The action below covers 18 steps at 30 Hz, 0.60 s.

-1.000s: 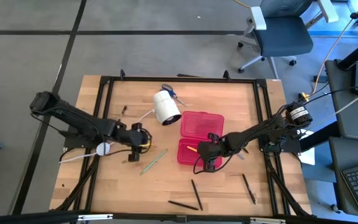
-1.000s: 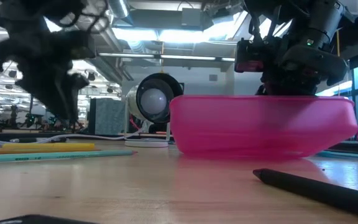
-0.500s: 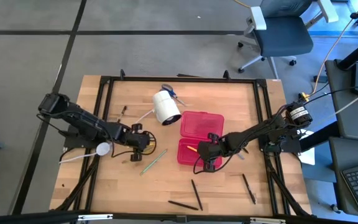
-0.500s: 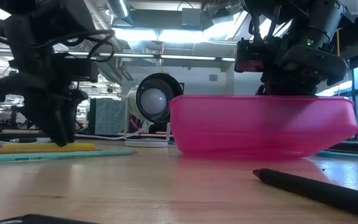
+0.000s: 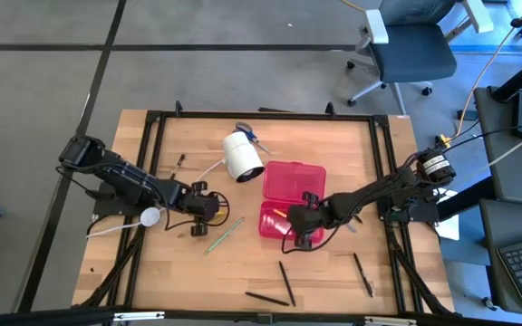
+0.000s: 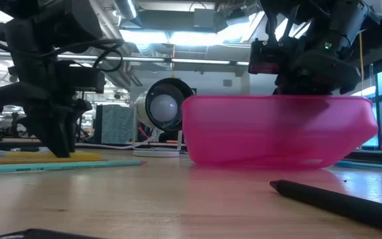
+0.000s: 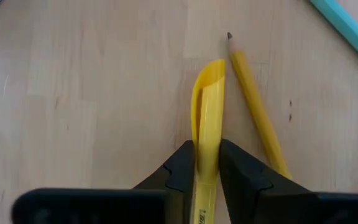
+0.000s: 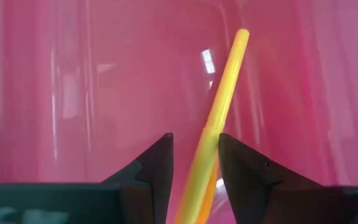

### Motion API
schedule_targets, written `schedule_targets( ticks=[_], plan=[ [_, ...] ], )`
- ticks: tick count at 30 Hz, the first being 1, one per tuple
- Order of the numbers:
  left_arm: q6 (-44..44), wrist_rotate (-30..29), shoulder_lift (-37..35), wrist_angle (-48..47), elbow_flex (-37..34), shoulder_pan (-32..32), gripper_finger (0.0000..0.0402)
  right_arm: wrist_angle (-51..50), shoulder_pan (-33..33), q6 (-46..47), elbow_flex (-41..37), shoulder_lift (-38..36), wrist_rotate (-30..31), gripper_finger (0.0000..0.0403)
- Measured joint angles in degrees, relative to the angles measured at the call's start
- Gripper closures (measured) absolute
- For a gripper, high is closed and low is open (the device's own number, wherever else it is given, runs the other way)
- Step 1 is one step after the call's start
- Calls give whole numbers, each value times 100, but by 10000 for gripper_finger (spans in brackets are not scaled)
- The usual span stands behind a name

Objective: Pick & place school supplies into a supply box
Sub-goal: Put the yellow pen into the pink supply box

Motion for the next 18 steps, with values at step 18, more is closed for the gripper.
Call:
schedule_targets(
  ticks=[18],
  plan=[
    [151,106,-682,-74,682,9,373,2,289,-70,-4,-510,344,272]
  ],
)
